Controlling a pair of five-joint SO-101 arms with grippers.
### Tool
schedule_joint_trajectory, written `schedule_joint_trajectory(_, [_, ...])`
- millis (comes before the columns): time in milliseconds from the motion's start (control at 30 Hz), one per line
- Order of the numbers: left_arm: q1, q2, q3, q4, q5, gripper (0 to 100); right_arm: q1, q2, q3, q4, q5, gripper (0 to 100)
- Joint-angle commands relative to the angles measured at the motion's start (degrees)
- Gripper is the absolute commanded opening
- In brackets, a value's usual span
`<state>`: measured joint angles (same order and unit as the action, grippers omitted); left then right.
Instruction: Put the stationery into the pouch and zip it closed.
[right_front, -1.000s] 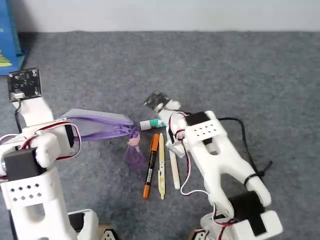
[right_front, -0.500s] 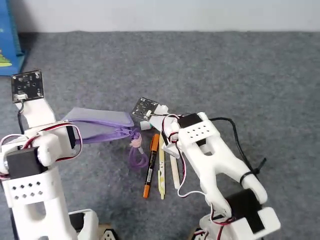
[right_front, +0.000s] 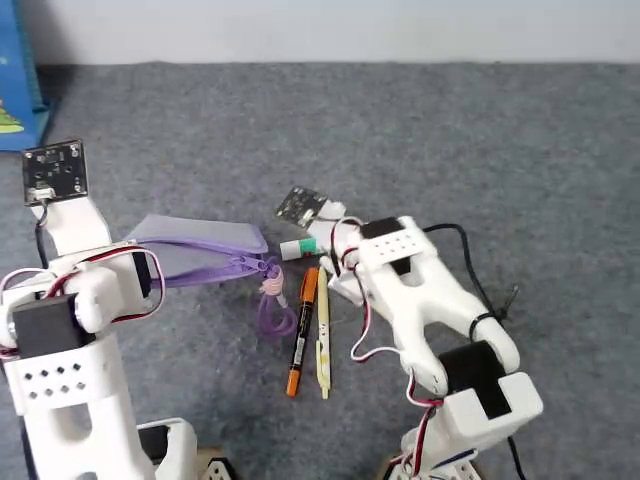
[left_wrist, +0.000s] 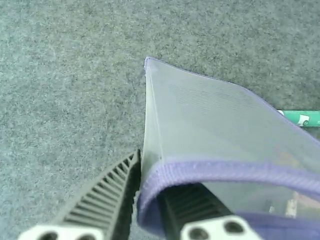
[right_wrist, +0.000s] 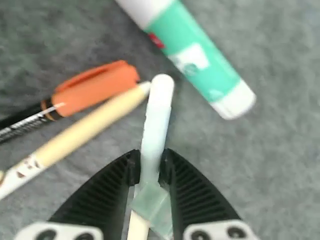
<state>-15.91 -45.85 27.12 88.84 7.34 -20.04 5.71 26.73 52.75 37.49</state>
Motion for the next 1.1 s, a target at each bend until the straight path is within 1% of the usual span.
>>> schedule_joint_trajectory(0, [-0.1, -0.3, -0.4, -1.1, 0.1, 1, 1.2, -1.5, -4.3, 3.9, 0.3, 1.0])
schedule_joint_trajectory(333, [-0.1, -0.3, -0.3, -1.1, 0.1, 1, 1.3, -15.3, -4.2, 15.1, 0.3, 0.9])
schedule_joint_trajectory(633, [-0.1, -0.3, -0.3, -1.0, 0.1, 1, 1.8, -17.9, -4.7, 15.5, 0.0, 0.9])
schedule_joint_trajectory(767, [-0.1, -0.3, -0.2, -1.0, 0.1, 1, 1.8, -22.6, -7.2, 19.5, -4.9, 0.9])
schedule_joint_trajectory(900, [-0.1, -0.3, -0.2, -1.0, 0.1, 1, 1.5, -32.6, -9.2, 25.1, -6.5, 0.9])
schedule_joint_trajectory(1067, [-0.1, -0.3, -0.3, -1.1, 0.2, 1, 0.9, -45.8, -9.2, 26.5, -16.0, 1.1])
